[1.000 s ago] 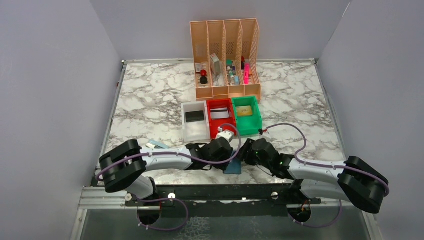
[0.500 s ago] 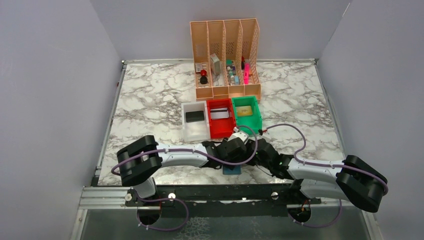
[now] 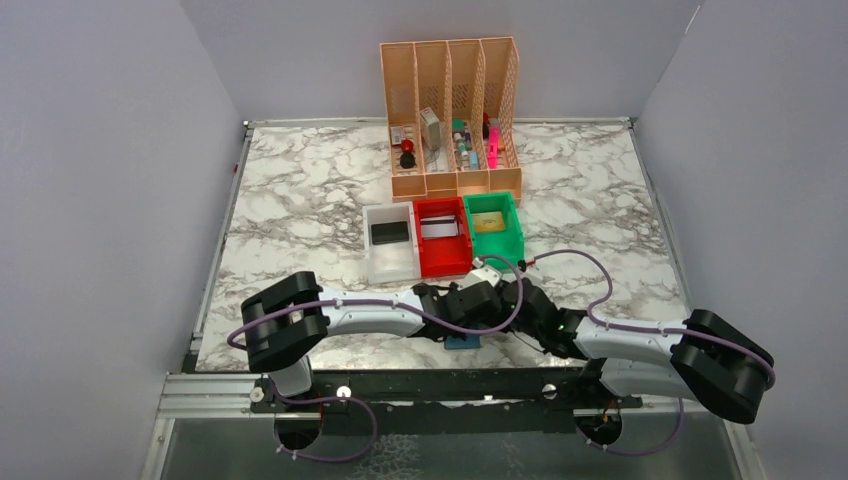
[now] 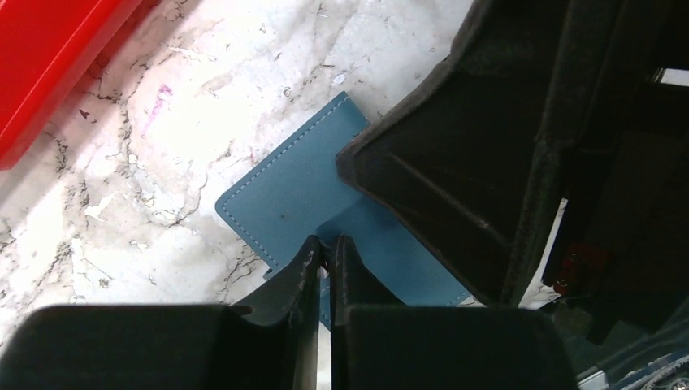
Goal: Take the credit cards out of the card holder
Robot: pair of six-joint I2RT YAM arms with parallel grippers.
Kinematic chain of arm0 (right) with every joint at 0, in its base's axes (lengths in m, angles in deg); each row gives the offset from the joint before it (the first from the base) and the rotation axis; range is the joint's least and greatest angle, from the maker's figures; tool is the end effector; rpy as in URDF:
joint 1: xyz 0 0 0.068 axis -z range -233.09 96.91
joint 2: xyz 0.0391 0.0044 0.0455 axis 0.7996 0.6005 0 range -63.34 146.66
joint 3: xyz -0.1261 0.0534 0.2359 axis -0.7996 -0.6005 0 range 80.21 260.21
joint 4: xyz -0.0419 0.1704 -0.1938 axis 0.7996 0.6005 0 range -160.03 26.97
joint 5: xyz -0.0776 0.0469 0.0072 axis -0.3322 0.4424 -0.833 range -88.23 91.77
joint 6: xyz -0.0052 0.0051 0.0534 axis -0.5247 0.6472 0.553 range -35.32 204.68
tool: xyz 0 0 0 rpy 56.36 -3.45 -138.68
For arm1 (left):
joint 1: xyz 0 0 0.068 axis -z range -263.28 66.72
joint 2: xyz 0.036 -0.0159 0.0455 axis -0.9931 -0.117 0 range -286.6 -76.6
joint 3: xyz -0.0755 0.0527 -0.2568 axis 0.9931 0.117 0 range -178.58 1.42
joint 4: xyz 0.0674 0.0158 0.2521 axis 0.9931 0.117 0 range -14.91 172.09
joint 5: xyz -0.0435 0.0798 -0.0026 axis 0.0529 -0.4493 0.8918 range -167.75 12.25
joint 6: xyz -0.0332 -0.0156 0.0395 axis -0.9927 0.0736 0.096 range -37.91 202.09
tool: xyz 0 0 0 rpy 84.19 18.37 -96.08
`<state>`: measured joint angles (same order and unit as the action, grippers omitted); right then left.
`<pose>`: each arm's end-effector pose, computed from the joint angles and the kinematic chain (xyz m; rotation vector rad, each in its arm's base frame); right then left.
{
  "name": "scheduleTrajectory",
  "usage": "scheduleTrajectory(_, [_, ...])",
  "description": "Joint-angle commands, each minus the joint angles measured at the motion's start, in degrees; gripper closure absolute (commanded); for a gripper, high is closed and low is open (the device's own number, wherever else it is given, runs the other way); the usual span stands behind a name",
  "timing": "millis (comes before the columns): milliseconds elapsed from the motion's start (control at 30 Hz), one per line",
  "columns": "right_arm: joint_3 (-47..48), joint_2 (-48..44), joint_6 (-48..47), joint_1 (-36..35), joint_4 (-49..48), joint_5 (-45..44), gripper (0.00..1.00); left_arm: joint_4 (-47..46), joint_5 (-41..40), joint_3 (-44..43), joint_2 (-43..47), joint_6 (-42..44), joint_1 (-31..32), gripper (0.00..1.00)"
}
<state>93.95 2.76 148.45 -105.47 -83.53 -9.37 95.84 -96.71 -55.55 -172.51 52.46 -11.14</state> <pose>0.1244 0.1503 0.1291 0.3469 2.3587 0.8440 0.1121 -0.3103 0.1757 0.8153 2.4136 -0.2665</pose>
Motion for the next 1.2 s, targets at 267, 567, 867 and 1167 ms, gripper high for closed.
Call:
scheduleTrajectory(267, [-2.1, 0.7, -2.1, 0.1, 2.6, 0.5, 0.75, 3.6, -3.3, 2.8, 1.6, -2.3, 0.3, 1.00])
scheduleTrajectory(567, [-1.0, -3.3, -10.6, 0.1, 1.8, 5.0, 0.63, 2.8, -8.3, 6.7, 6.5, -6.9, 0.3, 1.00])
scheduleTrajectory(867, [3.4, -6.4, -16.7, 0.1, 5.7, 10.3, 0.50, 1.7, -11.1, 10.6, 10.0, -11.1, 0.3, 0.76])
scheduleTrajectory(1167, [6.3, -2.1, -19.2, 0.0, 2.5, 16.8, 0.50, 0.1, -11.3, 15.3, 12.2, -13.9, -0.1, 0.57])
